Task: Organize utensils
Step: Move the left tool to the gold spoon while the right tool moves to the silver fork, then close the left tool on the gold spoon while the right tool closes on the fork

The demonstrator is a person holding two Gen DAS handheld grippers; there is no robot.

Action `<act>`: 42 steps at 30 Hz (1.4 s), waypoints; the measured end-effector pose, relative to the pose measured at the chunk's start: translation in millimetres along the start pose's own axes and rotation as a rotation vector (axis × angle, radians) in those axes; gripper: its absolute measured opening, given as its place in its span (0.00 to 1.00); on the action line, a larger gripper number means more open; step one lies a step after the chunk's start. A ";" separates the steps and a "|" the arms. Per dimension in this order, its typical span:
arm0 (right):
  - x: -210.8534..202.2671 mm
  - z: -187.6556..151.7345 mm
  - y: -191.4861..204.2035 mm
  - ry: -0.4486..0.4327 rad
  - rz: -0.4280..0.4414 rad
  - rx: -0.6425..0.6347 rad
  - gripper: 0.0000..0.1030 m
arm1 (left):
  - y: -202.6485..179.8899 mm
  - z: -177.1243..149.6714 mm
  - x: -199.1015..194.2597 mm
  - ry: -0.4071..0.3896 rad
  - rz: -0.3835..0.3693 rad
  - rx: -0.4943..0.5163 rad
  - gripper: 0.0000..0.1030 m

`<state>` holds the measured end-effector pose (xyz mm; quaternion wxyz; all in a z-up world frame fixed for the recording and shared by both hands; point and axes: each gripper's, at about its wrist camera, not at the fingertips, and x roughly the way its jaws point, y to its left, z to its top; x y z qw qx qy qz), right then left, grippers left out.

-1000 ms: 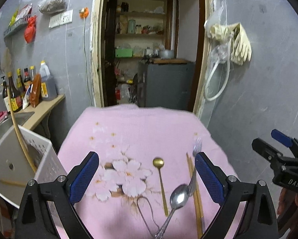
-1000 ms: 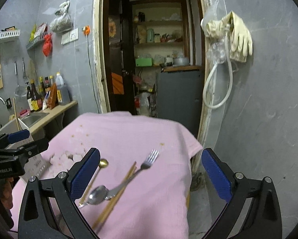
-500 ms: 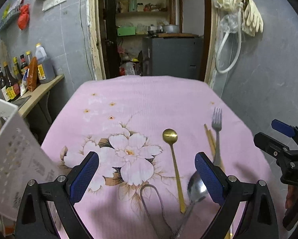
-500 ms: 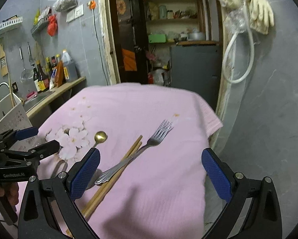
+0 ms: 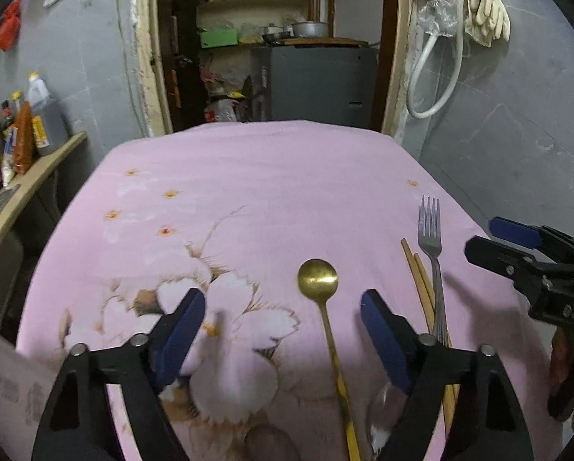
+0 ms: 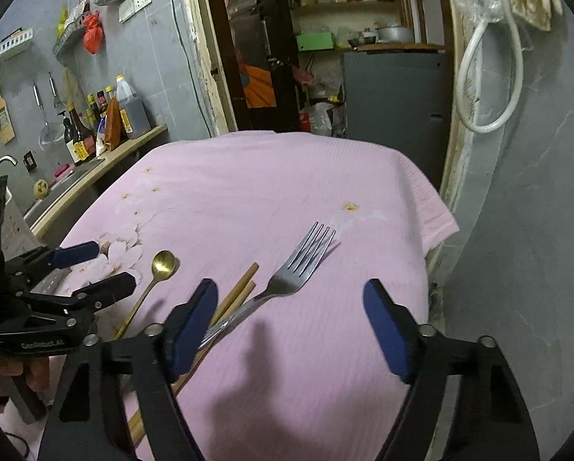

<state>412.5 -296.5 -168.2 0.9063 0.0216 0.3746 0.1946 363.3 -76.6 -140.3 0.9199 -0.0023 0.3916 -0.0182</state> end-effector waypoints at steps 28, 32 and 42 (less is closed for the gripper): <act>67.1 17.6 -26.4 0.136 0.096 0.041 0.18 | 4.3 19.3 38.3 0.086 -0.114 0.023 0.25; 65.7 17.5 -22.6 0.133 0.097 0.045 0.14 | -7.2 20.7 39.7 0.095 -0.104 0.084 0.18; 45.3 19.4 -16.7 0.100 0.114 0.091 0.05 | -11.5 28.4 31.2 0.104 -0.104 0.084 0.03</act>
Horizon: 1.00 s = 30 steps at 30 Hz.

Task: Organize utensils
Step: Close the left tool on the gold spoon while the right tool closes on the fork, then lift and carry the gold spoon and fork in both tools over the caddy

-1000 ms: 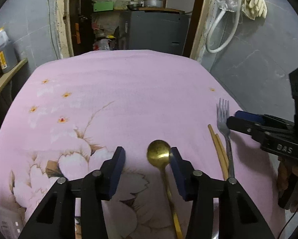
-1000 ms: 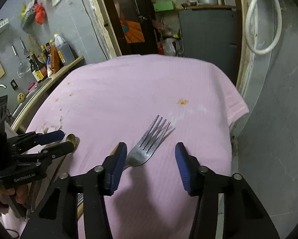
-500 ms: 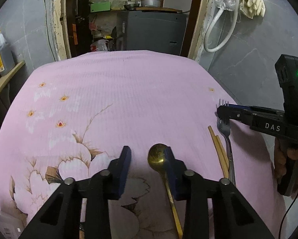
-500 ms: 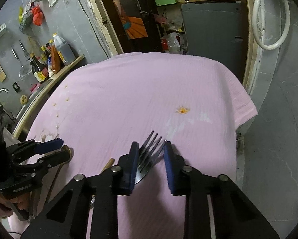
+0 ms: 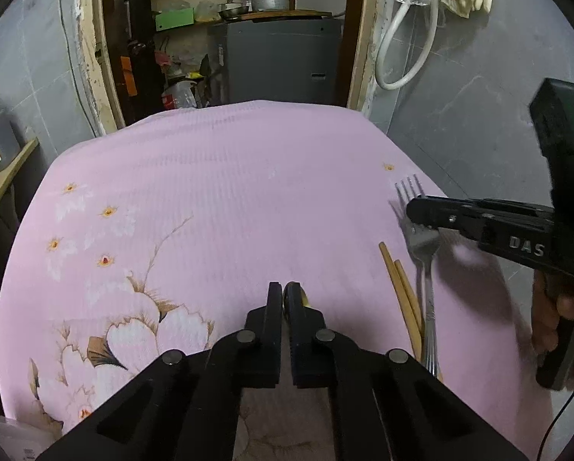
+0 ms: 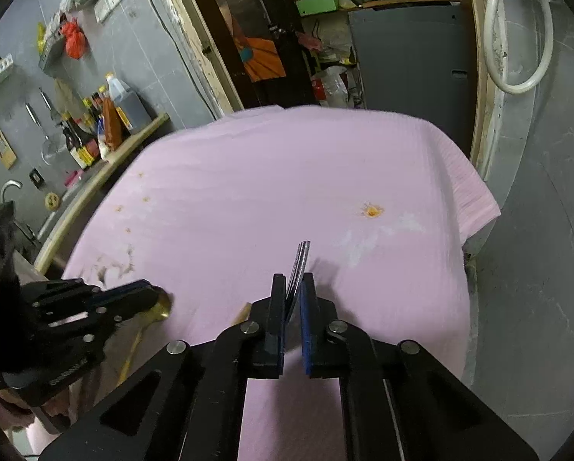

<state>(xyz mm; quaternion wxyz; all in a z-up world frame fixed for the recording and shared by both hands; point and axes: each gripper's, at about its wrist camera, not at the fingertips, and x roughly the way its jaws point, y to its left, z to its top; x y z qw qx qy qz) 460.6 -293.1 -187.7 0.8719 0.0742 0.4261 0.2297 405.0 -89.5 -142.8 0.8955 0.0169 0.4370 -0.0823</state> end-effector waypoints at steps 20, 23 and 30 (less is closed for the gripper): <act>-162.7 16.3 105.4 -0.363 -0.140 -0.124 0.02 | 15.2 24.4 -176.0 -0.449 0.170 -0.012 0.03; -183.4 23.3 128.9 -0.415 -0.128 -0.130 0.02 | 22.2 27.7 -202.5 -0.482 0.158 -0.019 0.03; -200.1 42.1 197.2 -0.510 -0.063 -0.185 0.02 | 69.5 26.5 -261.0 -0.513 0.119 -0.105 0.03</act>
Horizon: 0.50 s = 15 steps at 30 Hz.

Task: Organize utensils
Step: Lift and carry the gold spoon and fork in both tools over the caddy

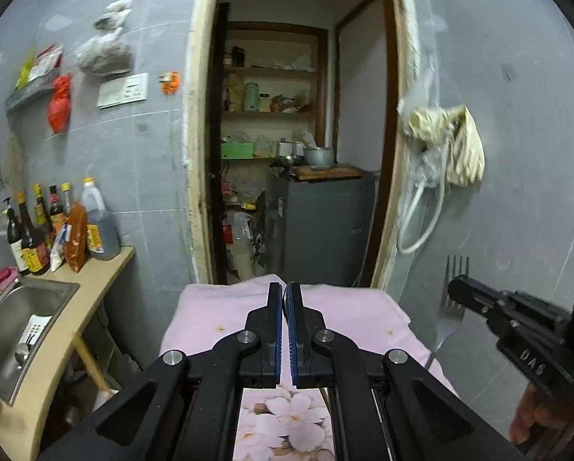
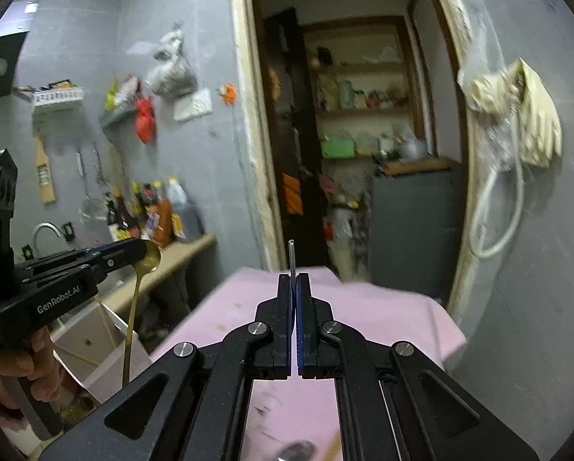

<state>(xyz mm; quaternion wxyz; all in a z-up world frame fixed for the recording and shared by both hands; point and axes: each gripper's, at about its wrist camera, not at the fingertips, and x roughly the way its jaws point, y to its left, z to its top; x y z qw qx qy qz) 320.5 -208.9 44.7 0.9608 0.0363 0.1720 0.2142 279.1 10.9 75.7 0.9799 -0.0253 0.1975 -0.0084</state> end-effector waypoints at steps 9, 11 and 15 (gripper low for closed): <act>14.8 17.7 95.2 -0.080 0.105 -0.052 0.02 | 75.1 21.9 -42.7 -0.085 0.090 -0.037 0.03; 16.5 18.3 115.6 -0.095 0.114 -0.076 0.02 | 88.5 23.4 -48.5 -0.107 0.114 -0.033 0.03; 19.7 14.5 148.8 -0.113 0.104 -0.146 0.02 | 106.3 15.6 -50.9 -0.147 0.130 -0.014 0.03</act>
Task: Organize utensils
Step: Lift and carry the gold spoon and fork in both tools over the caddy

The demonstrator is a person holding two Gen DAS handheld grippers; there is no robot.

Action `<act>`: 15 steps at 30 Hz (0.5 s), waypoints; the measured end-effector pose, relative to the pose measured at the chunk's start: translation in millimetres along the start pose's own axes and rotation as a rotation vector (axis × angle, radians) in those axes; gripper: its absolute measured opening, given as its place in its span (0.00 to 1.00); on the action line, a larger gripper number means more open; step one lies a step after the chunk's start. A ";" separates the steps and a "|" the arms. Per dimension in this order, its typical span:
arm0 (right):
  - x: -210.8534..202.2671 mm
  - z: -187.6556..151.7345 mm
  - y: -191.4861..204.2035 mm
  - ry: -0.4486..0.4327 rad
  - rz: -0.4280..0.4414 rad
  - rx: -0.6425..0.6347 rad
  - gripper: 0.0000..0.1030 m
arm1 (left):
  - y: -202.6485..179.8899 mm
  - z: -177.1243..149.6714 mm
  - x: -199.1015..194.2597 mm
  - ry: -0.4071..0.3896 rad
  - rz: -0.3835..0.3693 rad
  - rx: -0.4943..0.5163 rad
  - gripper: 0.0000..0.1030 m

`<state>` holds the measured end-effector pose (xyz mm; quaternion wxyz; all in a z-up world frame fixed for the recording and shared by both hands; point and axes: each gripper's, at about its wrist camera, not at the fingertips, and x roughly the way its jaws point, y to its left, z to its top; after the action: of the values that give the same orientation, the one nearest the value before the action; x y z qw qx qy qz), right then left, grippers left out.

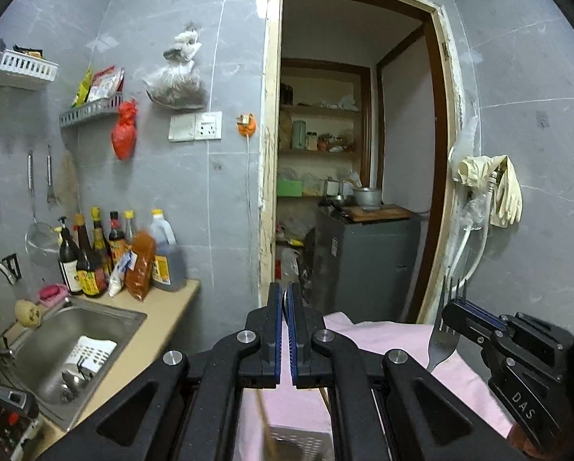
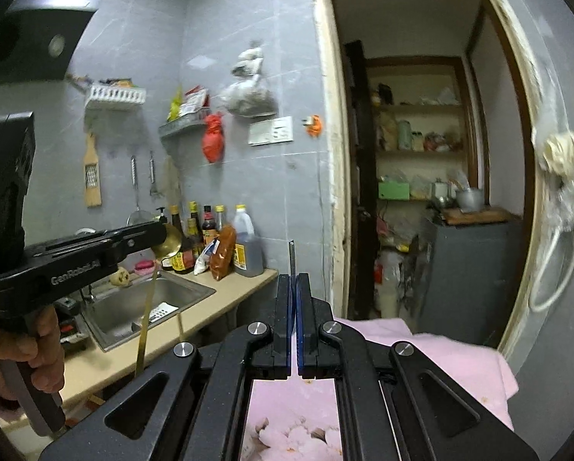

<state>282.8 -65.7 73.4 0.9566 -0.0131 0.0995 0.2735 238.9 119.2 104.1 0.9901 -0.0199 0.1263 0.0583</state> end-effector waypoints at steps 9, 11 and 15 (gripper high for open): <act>10.3 -22.0 68.7 0.037 -0.026 -0.196 0.02 | 22.2 -42.9 3.2 -0.062 0.001 0.021 0.03; 12.6 -29.7 76.6 0.056 -0.028 -0.220 0.02 | 23.7 -51.1 3.7 -0.060 0.000 0.029 0.03; 15.6 -46.0 86.8 0.092 -0.037 -0.257 0.02 | 20.6 -58.8 2.1 -0.074 0.012 0.049 0.03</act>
<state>241.7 12.6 27.8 0.9464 -0.1499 0.1071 0.2652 223.9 136.7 46.2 0.9939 0.0072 0.0912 0.0618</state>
